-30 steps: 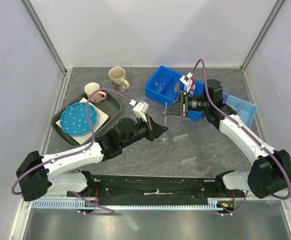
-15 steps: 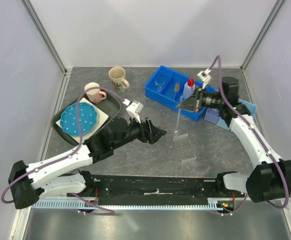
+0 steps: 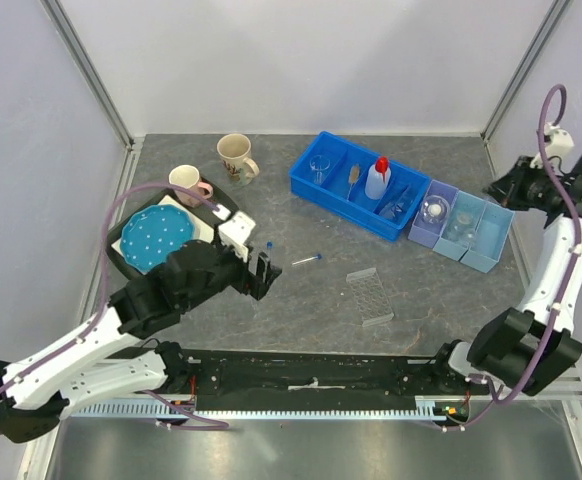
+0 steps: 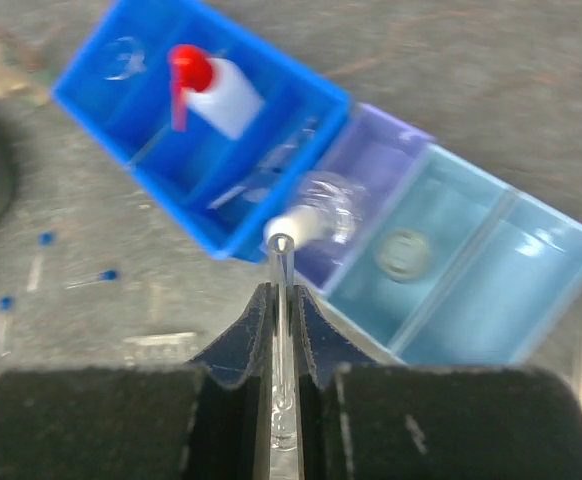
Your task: Organize the chemistry lab equipment
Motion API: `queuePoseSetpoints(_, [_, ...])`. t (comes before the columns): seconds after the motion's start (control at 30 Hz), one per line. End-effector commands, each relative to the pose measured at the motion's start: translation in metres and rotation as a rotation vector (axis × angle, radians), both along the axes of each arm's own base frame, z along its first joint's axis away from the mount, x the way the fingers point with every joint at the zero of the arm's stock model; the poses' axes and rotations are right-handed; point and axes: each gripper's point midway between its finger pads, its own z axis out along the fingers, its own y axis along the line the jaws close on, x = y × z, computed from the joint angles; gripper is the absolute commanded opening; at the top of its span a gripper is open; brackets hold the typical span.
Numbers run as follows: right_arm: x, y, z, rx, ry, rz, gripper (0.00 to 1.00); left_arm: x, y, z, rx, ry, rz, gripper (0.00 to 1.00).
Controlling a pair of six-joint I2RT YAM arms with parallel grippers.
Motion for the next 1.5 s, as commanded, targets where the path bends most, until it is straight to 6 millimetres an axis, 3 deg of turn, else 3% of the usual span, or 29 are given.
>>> queuePoseSetpoints(0.0, [-0.005, -0.056, -0.018, -0.173, 0.087, -0.087, 0.12, 0.003, 0.015, -0.052, 0.171, 0.012, 0.014, 0.86])
queuePoseSetpoints(0.17, [0.008, -0.090, -0.043, -0.238, 0.138, -0.164, 0.12, 0.003, 0.026, -0.071, 0.225, 0.023, 0.039, 0.86])
queuePoseSetpoints(0.37, [0.029, -0.118, -0.078, -0.250, 0.171, -0.241, 0.12, 0.003, 0.028, -0.069, 0.215, 0.010, 0.039, 0.86])
queuePoseSetpoints(0.73, [0.062, -0.140, -0.137, -0.185, 0.232, -0.279, 0.13, 0.005, 0.027, -0.070, 0.200, 0.017, 0.028, 0.86])
queuePoseSetpoints(0.97, [0.064, -0.141, -0.185, -0.179, 0.327, -0.277, 0.16, 0.008, 0.028, -0.072, 0.207, 0.023, 0.033, 0.86])
queuePoseSetpoints(1.13, [0.066, -0.146, -0.197, -0.190, 0.349, -0.284, 0.19, 0.010, 0.028, -0.075, 0.214, 0.032, 0.032, 0.86])
queuePoseSetpoints(1.3, [0.069, -0.149, -0.198, -0.188, 0.352, -0.284, 0.30, 0.011, 0.028, -0.078, 0.221, 0.041, 0.037, 0.86])
queuePoseSetpoints(1.47, [0.073, -0.148, -0.172, -0.201, 0.297, -0.282, 0.45, 0.013, 0.030, -0.074, 0.197, 0.034, 0.043, 0.86])
